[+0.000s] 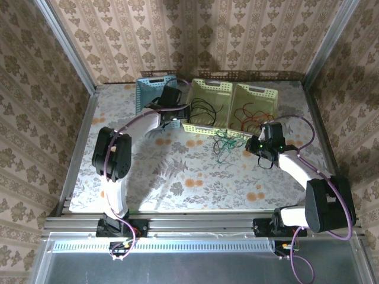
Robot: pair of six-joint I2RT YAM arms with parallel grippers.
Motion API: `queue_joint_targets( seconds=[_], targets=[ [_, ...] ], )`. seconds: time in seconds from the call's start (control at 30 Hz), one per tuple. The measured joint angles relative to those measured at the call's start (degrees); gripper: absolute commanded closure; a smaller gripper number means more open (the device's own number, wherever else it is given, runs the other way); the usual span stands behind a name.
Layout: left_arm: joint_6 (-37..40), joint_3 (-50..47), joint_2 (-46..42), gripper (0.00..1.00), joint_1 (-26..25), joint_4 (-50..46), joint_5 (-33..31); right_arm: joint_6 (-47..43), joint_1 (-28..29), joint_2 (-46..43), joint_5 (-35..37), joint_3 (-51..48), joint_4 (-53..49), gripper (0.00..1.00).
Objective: Untangle the cables
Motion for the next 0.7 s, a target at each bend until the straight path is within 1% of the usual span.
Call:
queue_joint_targets(
  seconds=[0.17, 0.3, 0.47, 0.7],
  targets=[
    [0.2, 0.02, 0.0, 0.21, 4.7, -0.72, 2.84, -0.02, 0.0, 0.0, 0.0, 0.02, -0.04, 0.9],
    [2.16, 0.46, 0.0, 0.23, 7.5, -1.55, 6.69, -0.02, 0.0, 0.0, 0.0, 0.0, -0.22, 0.9],
    [3.87, 0.96, 0.0, 0.25, 8.9, -1.31, 12.79, -0.02, 0.0, 0.24, 0.0, 0.22, -0.26, 0.9],
    [3.41, 0.94, 0.35, 0.27, 8.83, 2.93, 19.45, 0.0, 0.0, 0.48, 0.0, 0.61, -0.35, 0.9]
  ],
)
